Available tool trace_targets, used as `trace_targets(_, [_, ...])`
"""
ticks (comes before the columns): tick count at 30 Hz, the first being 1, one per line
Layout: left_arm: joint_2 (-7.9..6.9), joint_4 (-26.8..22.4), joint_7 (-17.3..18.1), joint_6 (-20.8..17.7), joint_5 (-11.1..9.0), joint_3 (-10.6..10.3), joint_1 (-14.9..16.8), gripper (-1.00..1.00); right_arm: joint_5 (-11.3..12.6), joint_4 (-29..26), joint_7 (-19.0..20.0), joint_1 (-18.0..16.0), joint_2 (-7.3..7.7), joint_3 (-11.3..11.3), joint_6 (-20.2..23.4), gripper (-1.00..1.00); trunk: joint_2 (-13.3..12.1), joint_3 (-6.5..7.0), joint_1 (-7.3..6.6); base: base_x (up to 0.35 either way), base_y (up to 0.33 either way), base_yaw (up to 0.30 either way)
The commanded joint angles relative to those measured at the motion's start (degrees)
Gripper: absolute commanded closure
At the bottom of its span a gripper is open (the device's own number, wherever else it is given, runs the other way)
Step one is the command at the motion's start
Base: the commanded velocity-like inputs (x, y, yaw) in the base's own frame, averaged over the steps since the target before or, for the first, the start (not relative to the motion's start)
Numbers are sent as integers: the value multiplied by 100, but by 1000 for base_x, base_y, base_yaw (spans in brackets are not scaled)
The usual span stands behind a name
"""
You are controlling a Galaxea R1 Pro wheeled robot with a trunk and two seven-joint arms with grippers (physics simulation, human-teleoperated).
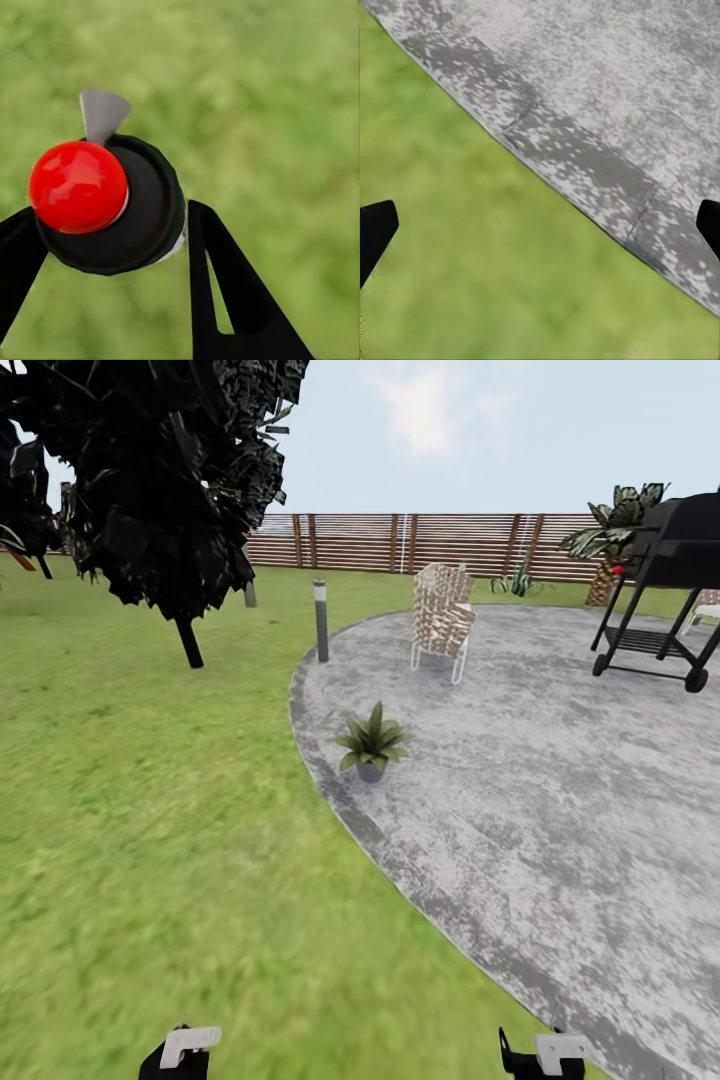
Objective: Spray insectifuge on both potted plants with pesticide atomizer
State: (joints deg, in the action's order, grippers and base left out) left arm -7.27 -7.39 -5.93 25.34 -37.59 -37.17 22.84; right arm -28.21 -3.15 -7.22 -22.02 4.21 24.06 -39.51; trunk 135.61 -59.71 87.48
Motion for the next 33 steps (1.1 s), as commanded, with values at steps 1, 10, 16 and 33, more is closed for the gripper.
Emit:
trace_targets(1, [-3,-8,-49,6,-2,-51,1,100,-62,8,-42,-4,1,20,-13,-100,2,-5,2,330,83,0])
trace_targets(10, [-3,-8,-49,1,-10,-44,1,100,-62,8,-42,-4,1,20,-13,-100,2,-5,2,330,86,0])
trace_targets(16, [-3,-8,-49,-2,-11,-44,1,100,-62,8,-42,-4,1,20,-13,-100,2,-5,2,329,140,0])
trace_targets(33, [-3,-8,-49,5,-11,-44,1,100,-62,8,-42,-4,1,20,-13,-100,2,-5,2,316,187,0])
